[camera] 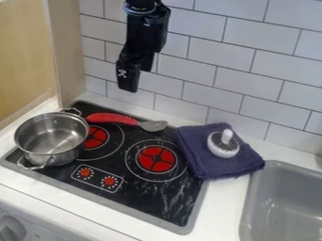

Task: Move the silver pot to the right burner

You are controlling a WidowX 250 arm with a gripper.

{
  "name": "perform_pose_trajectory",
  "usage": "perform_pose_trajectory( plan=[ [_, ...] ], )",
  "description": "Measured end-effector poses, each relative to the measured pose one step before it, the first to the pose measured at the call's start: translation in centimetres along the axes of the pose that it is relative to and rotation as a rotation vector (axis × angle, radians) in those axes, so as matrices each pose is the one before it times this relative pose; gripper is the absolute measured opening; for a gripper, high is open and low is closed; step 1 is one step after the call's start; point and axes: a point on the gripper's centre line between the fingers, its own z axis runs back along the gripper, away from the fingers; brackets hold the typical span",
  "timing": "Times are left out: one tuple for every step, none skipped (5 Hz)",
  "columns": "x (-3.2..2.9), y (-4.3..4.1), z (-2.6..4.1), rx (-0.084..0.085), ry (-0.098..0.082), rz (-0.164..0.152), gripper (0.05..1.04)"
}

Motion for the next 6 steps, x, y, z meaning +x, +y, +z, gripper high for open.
perform_pose_trajectory(
  plan=[
    [0.041,-1.428,-1.565,-0.0641,0.0039,0.0105,0.999],
    [-0.482,-1.032,-0.955,-0.0338,0.0269,0.1762,0.999],
    [-0.379,-1.269,-0.966,-0.0407,0.0182,0.1788,0.999],
    [-1.302,-1.294,-0.241,-0.0048,-0.0006,0.1965,0.999],
    [-1.738,-1.125,-0.422,0.0158,-0.0019,0.1704,0.999],
    [-1.022,-0.222,0.78,0.0602,-0.0247,0.1122,0.999]
  ],
)
